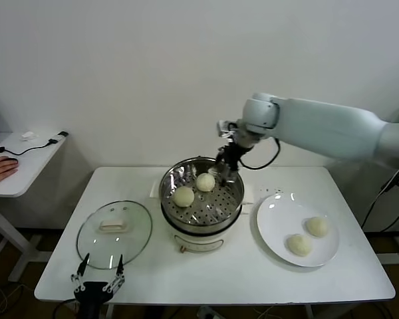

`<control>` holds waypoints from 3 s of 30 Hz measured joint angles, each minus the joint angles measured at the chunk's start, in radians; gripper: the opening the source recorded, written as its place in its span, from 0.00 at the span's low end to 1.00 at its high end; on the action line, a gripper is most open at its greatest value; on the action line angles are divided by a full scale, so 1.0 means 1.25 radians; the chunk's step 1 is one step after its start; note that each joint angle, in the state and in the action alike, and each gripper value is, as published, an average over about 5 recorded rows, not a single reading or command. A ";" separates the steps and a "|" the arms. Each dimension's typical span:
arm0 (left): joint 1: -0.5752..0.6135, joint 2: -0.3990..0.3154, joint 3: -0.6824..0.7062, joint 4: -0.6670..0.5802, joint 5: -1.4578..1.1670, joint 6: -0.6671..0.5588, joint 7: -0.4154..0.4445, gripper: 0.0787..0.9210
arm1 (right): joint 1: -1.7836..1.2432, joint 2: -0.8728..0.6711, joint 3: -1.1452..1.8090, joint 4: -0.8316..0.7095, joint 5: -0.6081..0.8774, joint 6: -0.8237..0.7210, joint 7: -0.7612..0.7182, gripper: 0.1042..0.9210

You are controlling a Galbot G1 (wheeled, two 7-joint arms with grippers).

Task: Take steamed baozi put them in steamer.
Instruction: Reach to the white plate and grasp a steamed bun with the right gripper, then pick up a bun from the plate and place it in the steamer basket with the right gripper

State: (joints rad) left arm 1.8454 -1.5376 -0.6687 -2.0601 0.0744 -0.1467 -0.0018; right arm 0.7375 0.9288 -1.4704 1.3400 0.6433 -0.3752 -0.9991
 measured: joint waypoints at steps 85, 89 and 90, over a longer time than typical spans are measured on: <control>0.001 -0.016 0.013 0.011 0.043 0.016 0.000 0.88 | -0.121 -0.048 0.226 -0.061 -0.592 0.522 -0.212 0.56; -0.001 -0.013 0.017 0.003 0.043 0.022 0.002 0.88 | -0.088 0.027 0.230 -0.057 -0.633 0.605 -0.216 0.56; -0.001 -0.013 0.017 0.001 0.042 0.024 0.003 0.88 | -0.085 0.047 0.233 -0.055 -0.643 0.624 -0.216 0.56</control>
State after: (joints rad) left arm 1.8442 -1.5534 -0.6474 -2.0585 0.1274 -0.1168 0.0019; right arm 0.6317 0.9869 -1.1788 1.2710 -0.1607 0.4045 -1.2695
